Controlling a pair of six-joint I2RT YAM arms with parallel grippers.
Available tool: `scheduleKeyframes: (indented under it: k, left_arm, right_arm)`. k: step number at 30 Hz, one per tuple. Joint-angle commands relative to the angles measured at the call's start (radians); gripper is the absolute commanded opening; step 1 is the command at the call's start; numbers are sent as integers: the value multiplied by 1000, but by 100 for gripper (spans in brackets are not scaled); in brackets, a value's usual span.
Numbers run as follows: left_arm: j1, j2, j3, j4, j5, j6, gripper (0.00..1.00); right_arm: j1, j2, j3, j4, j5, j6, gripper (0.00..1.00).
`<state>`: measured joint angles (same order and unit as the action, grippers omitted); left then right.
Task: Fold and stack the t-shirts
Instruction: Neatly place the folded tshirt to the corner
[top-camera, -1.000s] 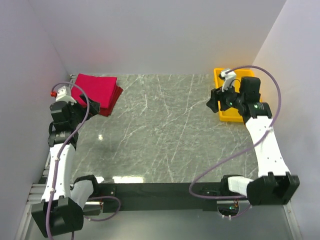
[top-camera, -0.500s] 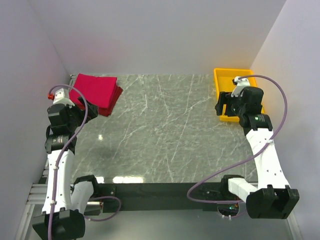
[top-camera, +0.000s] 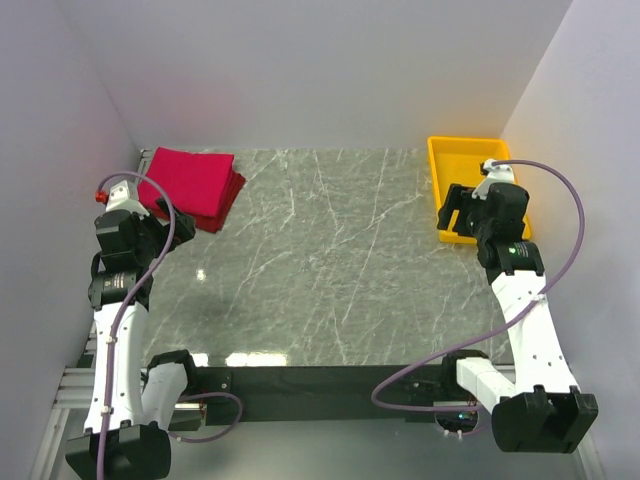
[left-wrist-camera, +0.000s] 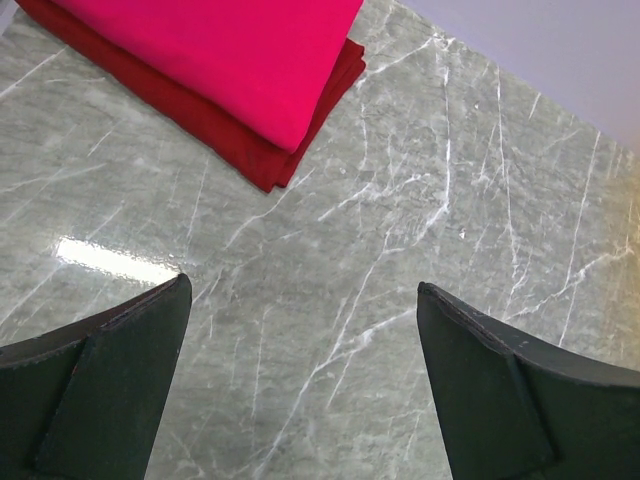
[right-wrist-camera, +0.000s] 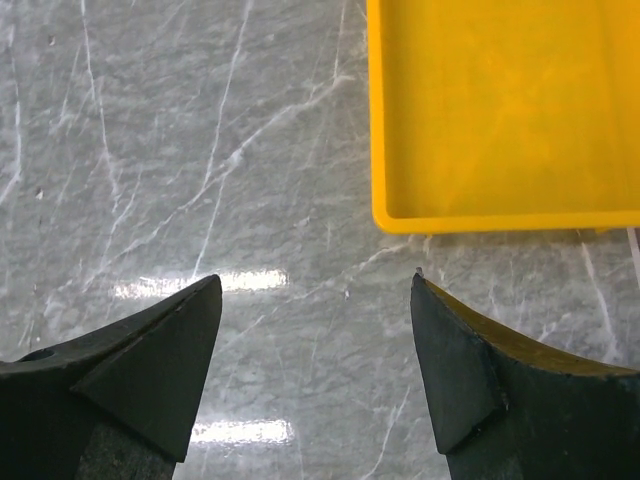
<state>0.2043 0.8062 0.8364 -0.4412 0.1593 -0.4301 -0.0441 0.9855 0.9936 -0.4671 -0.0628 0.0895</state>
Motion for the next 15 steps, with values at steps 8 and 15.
scheduleKeyframes:
  k: [8,15]
  left_arm:
    - [-2,-6,36,7,-24,27,100]
    - [0,2,30,15,-37,33,99]
  right_arm:
    - [-5,-8,-41,53,38,-57,84]
    - [-5,-5,-47,61,21,-80,84]
